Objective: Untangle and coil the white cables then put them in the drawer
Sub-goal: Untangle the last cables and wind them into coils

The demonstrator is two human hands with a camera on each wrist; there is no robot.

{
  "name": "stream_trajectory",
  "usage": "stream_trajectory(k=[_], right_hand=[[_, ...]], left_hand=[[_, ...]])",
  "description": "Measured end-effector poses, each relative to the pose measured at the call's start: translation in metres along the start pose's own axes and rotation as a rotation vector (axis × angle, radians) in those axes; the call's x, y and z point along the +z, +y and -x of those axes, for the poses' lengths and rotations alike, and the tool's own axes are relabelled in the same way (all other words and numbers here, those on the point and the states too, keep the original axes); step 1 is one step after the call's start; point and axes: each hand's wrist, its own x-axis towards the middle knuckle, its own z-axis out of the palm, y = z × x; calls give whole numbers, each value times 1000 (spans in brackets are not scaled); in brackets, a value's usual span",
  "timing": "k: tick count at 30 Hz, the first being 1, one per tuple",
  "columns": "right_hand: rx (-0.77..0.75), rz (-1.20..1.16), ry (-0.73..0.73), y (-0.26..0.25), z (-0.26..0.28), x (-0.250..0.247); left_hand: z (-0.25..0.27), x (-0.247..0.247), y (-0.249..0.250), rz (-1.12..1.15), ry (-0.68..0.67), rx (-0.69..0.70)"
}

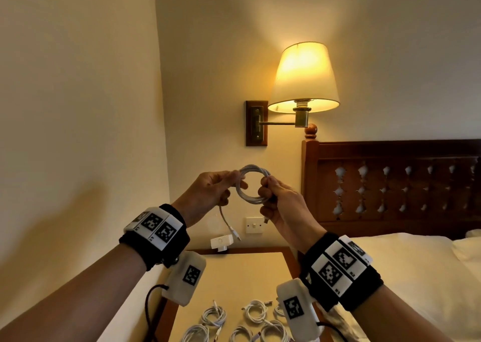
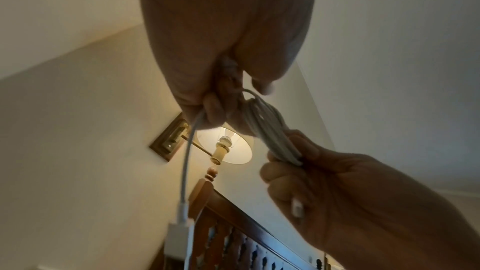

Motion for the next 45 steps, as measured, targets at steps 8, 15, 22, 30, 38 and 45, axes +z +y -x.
stream_trajectory(k=[8, 15, 22, 30, 38, 45], right_hand=[[12, -91, 52, -7, -4, -11], [70, -180, 13, 2, -2, -3], [79, -192, -41, 2, 2, 5], [20, -53, 27, 7, -2, 13], [-58, 69, 150, 13, -1, 16], [-76, 64, 294, 7, -9, 8]], left_hand=[[6, -23, -33, -199, 29, -7], [0, -10, -12, 301, 390, -195], [1, -1, 1, 667, 348, -311], [5, 9, 19, 691, 79, -431], [9, 19, 34, 233, 29, -345], [17, 19, 45, -101, -107, -349]])
